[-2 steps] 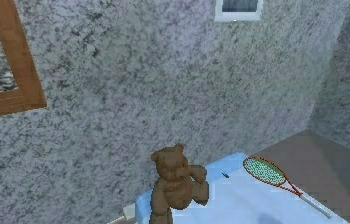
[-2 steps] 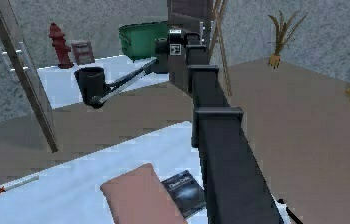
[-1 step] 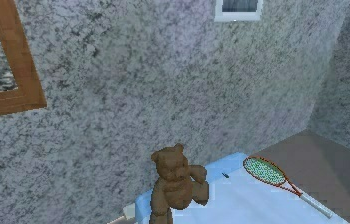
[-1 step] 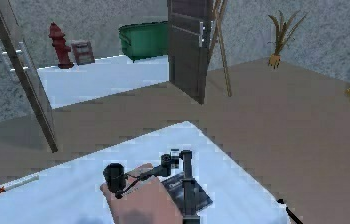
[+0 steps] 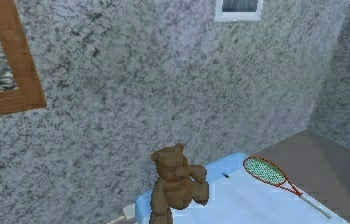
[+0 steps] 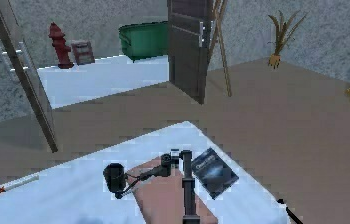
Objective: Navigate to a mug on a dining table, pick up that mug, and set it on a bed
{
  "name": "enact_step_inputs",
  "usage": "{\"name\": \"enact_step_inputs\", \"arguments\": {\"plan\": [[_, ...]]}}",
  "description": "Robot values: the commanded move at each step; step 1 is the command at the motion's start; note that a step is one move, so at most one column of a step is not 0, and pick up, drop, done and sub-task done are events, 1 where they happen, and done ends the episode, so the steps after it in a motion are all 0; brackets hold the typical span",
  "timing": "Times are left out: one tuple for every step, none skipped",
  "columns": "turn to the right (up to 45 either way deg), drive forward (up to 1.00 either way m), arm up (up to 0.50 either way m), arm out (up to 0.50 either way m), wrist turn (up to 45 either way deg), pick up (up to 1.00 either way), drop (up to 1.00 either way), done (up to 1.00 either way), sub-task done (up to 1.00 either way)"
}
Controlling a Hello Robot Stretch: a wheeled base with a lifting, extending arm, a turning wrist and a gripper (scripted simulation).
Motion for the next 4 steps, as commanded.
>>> {"name": "enact_step_inputs", "arguments": {"plan": [[0.0, 0.0, 0.0, 0.0, 0.0, 0.0, 1.0, 0.0, 0.0], [0.0, 0.0, 0.1, 0.0, 0.0, 0.0, 0.0, 0.0, 0.0], [0.0, 0.0, 0.0, -0.08, 0.0, 0.0, 0.0, 0.0, 0.0], [0.0, 0.0, 0.0, 0.0, 0.0, 0.0, 0.0, 1.0, 0.0]]}}
